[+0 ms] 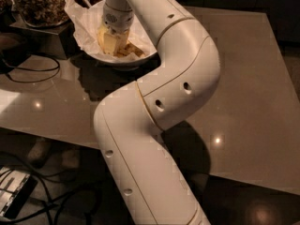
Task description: Pick banana from white bowl
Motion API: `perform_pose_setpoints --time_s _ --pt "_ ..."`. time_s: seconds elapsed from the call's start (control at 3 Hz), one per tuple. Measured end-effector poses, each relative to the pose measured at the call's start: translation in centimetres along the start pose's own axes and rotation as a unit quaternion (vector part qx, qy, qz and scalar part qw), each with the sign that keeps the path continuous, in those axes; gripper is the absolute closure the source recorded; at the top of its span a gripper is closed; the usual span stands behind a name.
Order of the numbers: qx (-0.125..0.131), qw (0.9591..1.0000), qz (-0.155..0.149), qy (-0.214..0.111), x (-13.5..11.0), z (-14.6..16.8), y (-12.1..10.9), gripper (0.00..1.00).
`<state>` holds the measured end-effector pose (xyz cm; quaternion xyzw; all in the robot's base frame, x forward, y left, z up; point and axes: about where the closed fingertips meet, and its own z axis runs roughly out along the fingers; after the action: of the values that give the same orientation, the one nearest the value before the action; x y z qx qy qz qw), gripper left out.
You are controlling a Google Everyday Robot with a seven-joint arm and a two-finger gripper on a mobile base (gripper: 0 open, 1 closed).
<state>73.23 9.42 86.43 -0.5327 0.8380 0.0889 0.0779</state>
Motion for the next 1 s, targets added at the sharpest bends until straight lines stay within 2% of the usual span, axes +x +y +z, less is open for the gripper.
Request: perform_pose_setpoints --time_s 0.33,0.67,1.0 --pt "0.0 1.0 0.0 0.0 -0.01 -0.01 0.0 0.89" --pt "0.0 1.0 0.0 0.0 -0.01 -0.01 0.0 1.0" --pt "0.01 0.9999 0.0 -0.008 -0.76 0.15 -0.39 1.0"
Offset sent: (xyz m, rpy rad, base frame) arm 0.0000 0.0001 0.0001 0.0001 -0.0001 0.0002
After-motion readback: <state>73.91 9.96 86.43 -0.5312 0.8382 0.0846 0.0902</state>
